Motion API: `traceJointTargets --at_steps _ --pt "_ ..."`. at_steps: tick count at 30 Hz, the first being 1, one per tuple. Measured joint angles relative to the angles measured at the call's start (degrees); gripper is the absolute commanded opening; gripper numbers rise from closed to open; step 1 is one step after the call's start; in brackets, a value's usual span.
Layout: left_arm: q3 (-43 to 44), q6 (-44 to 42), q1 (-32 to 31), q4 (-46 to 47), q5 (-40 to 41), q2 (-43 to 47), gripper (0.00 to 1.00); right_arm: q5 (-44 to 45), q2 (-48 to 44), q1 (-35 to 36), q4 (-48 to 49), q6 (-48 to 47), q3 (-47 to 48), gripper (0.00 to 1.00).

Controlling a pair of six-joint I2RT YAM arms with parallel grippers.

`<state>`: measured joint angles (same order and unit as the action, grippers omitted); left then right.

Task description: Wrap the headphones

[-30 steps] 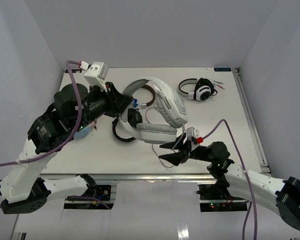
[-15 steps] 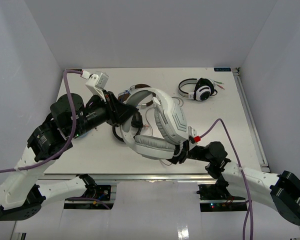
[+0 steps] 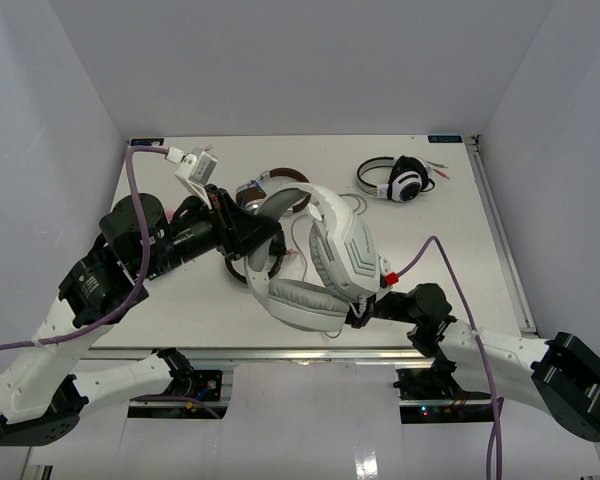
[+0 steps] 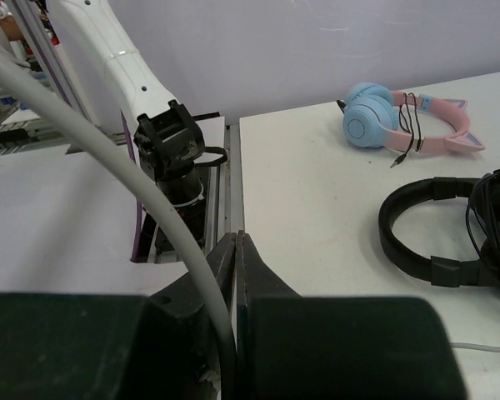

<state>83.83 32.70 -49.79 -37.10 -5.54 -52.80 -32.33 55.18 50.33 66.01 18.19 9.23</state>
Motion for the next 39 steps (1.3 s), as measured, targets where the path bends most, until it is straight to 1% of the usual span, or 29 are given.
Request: traceJointTargets --at_steps 3,7,12,17,21,25,28,31,35,39 --pt "0.0 -0.1 0.0 0.7 -2.6 0.0 0.00 0.4 0.0 0.0 -0.1 -0.4 -0.1 0.08" --pt "-0.8 -0.7 0.1 3.5 -11.8 -0.8 0.00 1.2 -0.6 0.0 -4.5 -2.1 1.2 0.08" --pt "-8.4 0.8 0.1 8.6 -20.1 0.1 0.00 1.7 1.1 0.1 -9.1 -3.7 7.0 0.08" --pt "-12.0 1.4 0.1 10.7 -23.4 0.4 0.00 2.0 5.3 0.1 -10.7 -3.9 12.2 0.08" --pt "-13.5 0.6 0.1 11.0 -25.5 0.4 0.00 2.5 7.3 0.2 -14.9 -5.7 16.6 0.08" --pt "-14.7 -4.3 0.1 8.3 -28.2 -0.3 0.00 6.7 6.6 0.5 -25.3 -9.8 22.7 0.08" --pt "-14.8 -9.1 0.1 3.5 -28.2 -1.7 0.00 11.8 4.4 0.4 -33.7 -13.0 26.8 0.08" --pt "-14.6 -12.6 0.2 -1.4 -25.7 -3.5 0.00 16.4 1.8 0.1 -40.8 -15.3 29.1 0.08" --pt "-14.2 -15.9 0.2 -6.5 -19.4 -5.6 0.00 22.2 0.7 -0.7 -51.8 -18.1 33.6 0.08" --pt "-11.0 -18.6 0.1 -12.2 -11.9 -8.1 0.00 27.7 1.0 -0.9 -62.3 -19.4 38.7 0.08"
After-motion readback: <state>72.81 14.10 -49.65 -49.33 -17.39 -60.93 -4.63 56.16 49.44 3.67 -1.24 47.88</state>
